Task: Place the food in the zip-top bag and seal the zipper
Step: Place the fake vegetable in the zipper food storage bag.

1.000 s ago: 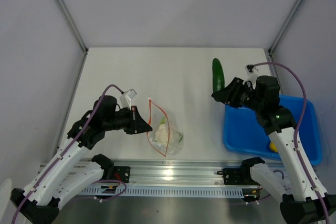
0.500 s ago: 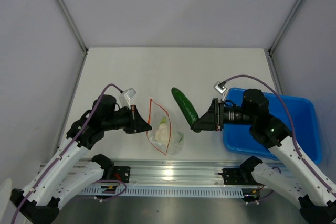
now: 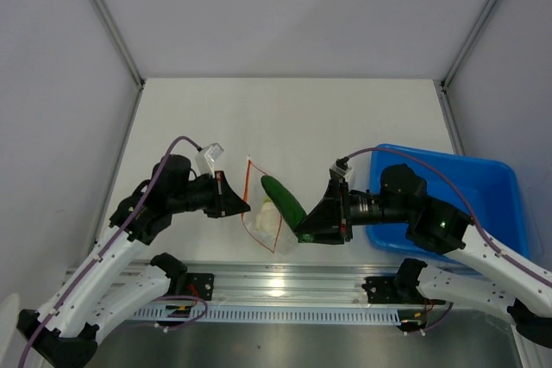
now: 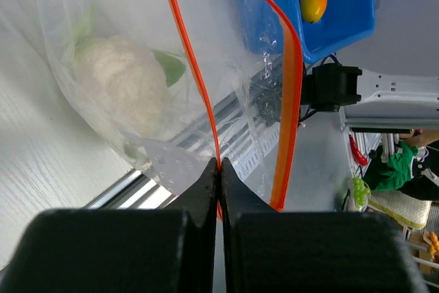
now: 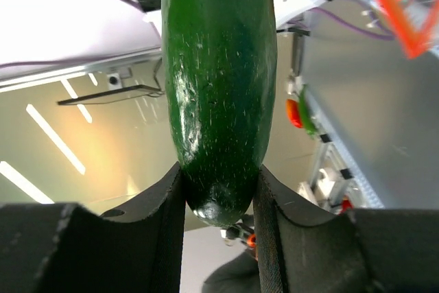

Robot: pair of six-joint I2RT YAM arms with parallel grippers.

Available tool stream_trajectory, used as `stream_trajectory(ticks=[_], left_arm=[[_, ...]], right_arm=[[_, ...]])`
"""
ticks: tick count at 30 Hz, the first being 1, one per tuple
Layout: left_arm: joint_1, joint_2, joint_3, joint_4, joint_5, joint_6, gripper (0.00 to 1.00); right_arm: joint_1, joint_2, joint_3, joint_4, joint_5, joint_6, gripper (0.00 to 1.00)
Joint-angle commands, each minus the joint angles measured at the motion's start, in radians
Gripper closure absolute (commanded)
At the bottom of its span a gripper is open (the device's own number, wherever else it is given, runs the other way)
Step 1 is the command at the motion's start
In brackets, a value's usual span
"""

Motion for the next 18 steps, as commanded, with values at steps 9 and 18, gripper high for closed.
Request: stream_trajectory(ticks=[9,18], left_arm=[[-0.005,0.005,0.071,0.020,0.010,0.010,0.99],[-0.005,0.005,0.068,0.027,0.014,0.004,0.99]], right_arm=[[0.171,0.112,0.083,0.021,0.220,0.178,1.00],[0.184,0.090,0.090,-0.118,0.395,0.228,1.00]])
